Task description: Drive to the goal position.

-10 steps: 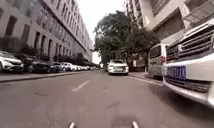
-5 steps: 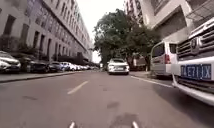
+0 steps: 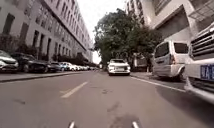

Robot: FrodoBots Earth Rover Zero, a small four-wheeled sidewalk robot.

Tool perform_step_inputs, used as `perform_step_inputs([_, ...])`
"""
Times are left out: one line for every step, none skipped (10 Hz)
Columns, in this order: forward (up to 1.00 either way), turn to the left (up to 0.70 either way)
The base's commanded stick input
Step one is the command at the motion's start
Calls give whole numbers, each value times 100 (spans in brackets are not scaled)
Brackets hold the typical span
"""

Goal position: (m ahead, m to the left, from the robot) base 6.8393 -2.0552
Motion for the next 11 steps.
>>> perform_step_inputs([70, 13])
perform_step_inputs([70, 14])
perform_step_inputs([70, 14])
perform_step_inputs([70, 8])
perform_step_inputs([70, 0])
perform_step_inputs([70, 0])
perform_step_inputs([70, 0])
perform_step_inputs([70, 0])
perform_step_inputs([70, 0])
perform_step_inputs([70, 0])
perform_step_inputs([70, 0])
